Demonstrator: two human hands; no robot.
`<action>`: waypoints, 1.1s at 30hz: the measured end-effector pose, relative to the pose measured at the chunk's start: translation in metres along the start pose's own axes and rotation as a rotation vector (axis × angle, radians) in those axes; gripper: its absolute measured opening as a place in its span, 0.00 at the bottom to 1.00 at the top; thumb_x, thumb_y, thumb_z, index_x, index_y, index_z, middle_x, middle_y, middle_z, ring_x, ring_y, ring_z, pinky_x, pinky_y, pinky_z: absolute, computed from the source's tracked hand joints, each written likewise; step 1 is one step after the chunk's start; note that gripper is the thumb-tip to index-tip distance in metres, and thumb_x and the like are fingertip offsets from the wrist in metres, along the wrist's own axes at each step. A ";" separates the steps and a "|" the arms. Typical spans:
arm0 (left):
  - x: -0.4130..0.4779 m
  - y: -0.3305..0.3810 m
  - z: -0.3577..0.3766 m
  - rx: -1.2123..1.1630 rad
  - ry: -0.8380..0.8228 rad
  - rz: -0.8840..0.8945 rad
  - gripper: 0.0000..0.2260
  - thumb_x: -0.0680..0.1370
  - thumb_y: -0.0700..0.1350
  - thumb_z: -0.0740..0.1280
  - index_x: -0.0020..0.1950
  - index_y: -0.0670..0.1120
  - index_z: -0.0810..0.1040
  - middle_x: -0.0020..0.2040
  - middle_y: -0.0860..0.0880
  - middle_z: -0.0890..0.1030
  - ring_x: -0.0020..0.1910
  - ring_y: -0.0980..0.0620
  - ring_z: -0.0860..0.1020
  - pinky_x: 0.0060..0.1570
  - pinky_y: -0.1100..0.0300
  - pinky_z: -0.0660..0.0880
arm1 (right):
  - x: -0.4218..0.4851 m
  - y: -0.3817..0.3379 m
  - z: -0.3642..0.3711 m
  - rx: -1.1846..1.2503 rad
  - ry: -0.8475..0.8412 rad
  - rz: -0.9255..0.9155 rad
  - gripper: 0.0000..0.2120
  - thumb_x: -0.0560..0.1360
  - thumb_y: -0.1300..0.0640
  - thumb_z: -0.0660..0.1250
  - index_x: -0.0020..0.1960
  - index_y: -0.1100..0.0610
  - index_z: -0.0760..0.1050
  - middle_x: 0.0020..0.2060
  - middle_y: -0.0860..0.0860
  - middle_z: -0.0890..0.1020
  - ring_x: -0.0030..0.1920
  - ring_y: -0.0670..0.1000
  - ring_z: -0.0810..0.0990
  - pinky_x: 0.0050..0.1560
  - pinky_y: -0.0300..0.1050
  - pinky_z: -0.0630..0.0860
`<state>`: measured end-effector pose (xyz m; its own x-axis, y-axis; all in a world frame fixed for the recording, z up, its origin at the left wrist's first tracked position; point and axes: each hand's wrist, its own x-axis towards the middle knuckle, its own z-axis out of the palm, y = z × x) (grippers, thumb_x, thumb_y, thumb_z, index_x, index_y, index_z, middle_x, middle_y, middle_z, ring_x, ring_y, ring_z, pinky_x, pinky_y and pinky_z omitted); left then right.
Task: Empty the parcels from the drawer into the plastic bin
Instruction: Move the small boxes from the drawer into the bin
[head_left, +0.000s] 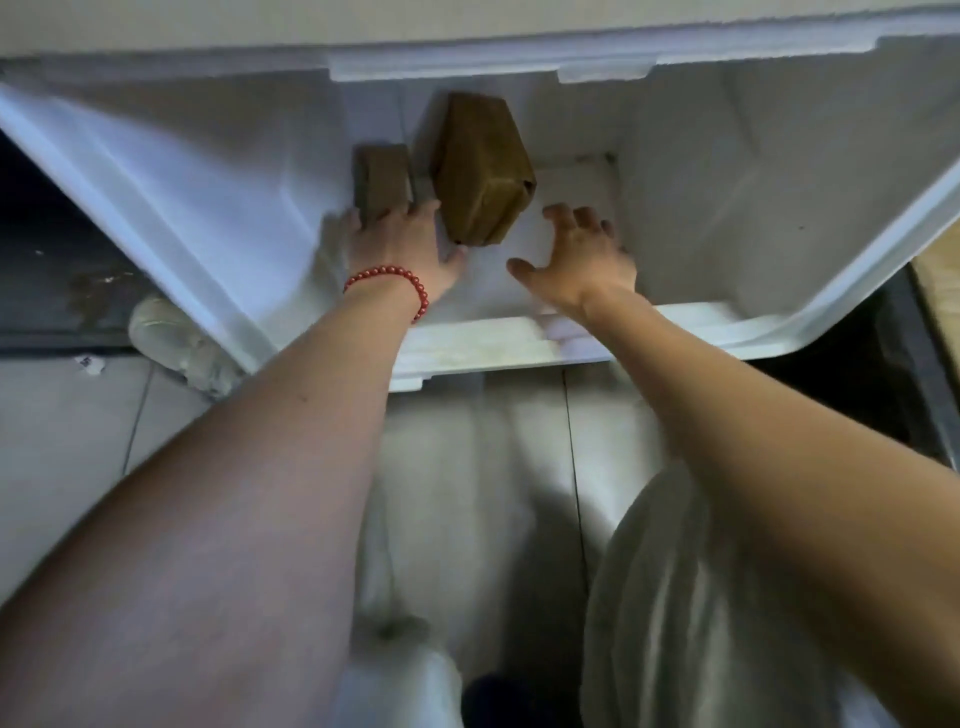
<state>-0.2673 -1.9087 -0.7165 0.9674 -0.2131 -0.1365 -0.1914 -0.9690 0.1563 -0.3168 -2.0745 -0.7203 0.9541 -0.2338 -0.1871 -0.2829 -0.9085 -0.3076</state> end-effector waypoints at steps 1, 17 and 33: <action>0.011 -0.003 0.005 -0.035 0.017 0.001 0.27 0.76 0.61 0.61 0.72 0.51 0.64 0.63 0.43 0.77 0.63 0.40 0.73 0.69 0.44 0.62 | 0.010 0.000 0.004 0.005 -0.005 0.004 0.33 0.76 0.39 0.63 0.75 0.50 0.57 0.71 0.54 0.64 0.70 0.58 0.64 0.64 0.55 0.68; 0.088 0.021 0.028 -0.062 0.087 -0.014 0.31 0.74 0.64 0.64 0.69 0.47 0.65 0.58 0.43 0.78 0.60 0.41 0.75 0.66 0.41 0.63 | 0.104 0.000 0.035 0.536 0.142 -0.034 0.21 0.78 0.53 0.65 0.68 0.56 0.66 0.58 0.50 0.79 0.51 0.47 0.77 0.42 0.34 0.71; 0.072 0.010 0.012 -0.314 0.023 -0.021 0.47 0.66 0.61 0.75 0.76 0.47 0.55 0.67 0.45 0.71 0.66 0.45 0.70 0.61 0.51 0.72 | 0.057 -0.007 0.033 0.833 -0.008 -0.056 0.27 0.73 0.67 0.70 0.69 0.58 0.66 0.56 0.49 0.76 0.57 0.52 0.74 0.52 0.38 0.76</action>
<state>-0.2016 -1.9355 -0.7362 0.9748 -0.1867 -0.1219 -0.1138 -0.8866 0.4484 -0.2640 -2.0697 -0.7594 0.9692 -0.1901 -0.1568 -0.2180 -0.3644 -0.9054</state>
